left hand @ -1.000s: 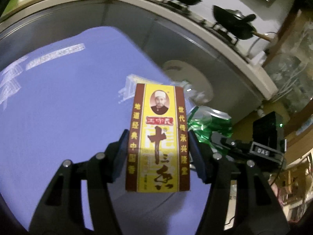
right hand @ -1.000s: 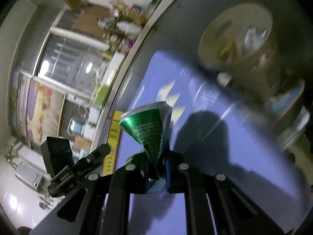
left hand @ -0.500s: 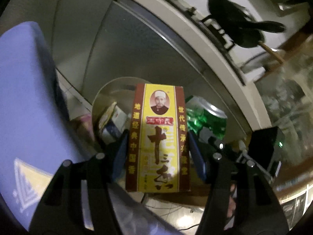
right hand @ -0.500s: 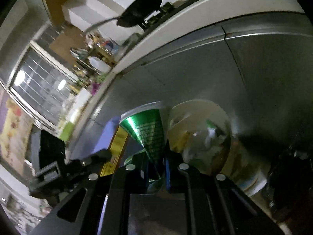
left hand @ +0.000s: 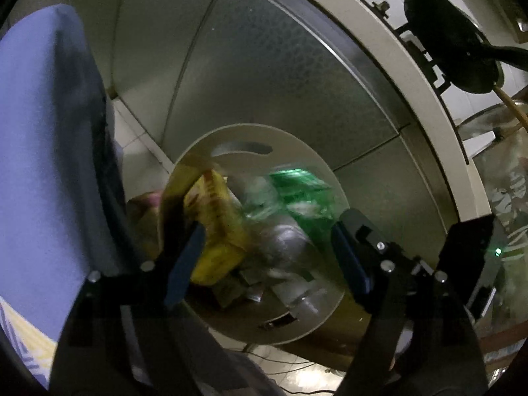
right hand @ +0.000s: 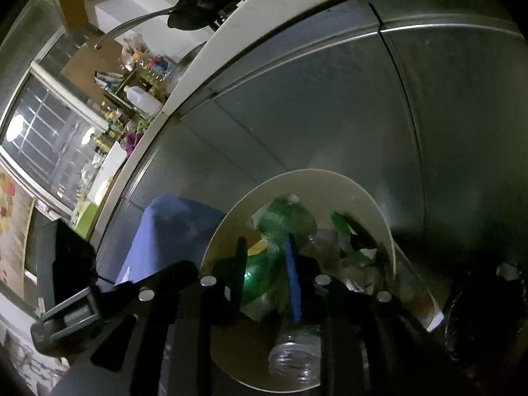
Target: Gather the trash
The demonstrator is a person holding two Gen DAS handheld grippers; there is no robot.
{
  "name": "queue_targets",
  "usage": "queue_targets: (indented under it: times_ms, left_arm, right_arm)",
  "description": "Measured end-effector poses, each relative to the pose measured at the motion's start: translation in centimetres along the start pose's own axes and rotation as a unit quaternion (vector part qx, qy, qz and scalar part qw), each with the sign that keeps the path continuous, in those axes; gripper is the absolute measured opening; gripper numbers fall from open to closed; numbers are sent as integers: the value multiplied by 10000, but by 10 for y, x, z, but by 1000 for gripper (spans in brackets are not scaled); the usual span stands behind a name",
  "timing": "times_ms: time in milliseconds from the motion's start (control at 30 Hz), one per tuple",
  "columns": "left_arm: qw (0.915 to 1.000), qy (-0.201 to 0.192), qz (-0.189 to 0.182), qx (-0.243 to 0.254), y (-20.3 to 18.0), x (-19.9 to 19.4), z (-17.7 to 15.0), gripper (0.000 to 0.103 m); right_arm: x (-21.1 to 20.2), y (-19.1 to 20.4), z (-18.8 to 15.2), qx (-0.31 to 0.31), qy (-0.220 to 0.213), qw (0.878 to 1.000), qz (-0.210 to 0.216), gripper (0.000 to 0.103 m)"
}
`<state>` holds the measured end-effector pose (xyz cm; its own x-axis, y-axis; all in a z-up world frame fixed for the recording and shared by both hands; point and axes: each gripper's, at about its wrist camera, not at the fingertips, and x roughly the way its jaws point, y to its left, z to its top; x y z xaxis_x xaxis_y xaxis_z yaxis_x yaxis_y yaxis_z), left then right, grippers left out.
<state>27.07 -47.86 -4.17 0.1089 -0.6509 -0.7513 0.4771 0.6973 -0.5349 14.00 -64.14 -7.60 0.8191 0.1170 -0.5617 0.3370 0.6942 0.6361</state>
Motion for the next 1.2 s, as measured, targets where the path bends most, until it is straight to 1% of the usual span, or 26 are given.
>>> queue_targets:
  times_ms: [67, 133, 233, 300, 367, 533, 667, 733, 833, 933, 1067, 1133, 1200]
  left_arm:
    - [9999, -110, 30, 58, -2, -12, -4, 75]
    - [9998, -182, -23, 71, -3, -23, -8, 75]
    - [9994, -324, -74, 99, -7, -41, -14, 75]
    - [9988, -449, -59, 190, -10, -59, -25, 75]
    - [9977, -601, 6, 328, -12, -78, -37, 75]
    - [9916, -990, 378, 746, -16, -127, -77, 75]
    - [9830, -1312, 823, 985, -2, -167, -108, 77]
    - [9769, -1493, 1095, 1062, 8, -188, -122, 85]
    - [9666, -1749, 1475, 1158, 24, -219, -142, 88]
    - [9582, -1865, 1803, 1205, 41, -247, -158, 90]
    - [9472, -2109, 2102, 1191, 61, -279, -179, 93]
    - [9426, -2214, 2211, 1168, 71, -293, -191, 96]
    - [9394, -2297, 2275, 1144, 80, -305, -200, 97]
  right_arm:
    - [-8, 0, -2, 23, -81, 9999, -66, 22]
    - [-16, 1, -3, 122, -152, 9998, -68, 22]
    - [-34, 4, -11, 194, -226, 9996, 18, 22]
    - [-45, 11, -15, 161, -288, 9994, 75, 22]
    - [-61, 22, -25, 129, -367, 9991, 170, 22]
    - [-100, 53, -62, -76, -492, 9984, 258, 22]
    - [-124, 75, -99, -196, -584, 9979, 197, 22]
    - [-135, 85, -120, -173, -615, 9975, 286, 22]
    - [-141, 99, -144, -110, -539, 9976, 415, 22]
    - [-146, 117, -164, -197, -470, 9978, 422, 22]
    - [-153, 146, -190, -488, -359, 9977, 292, 22]
    - [-157, 159, -201, -652, -328, 9972, 175, 22]
    - [-162, 172, -212, -787, -351, 9963, -6, 22]
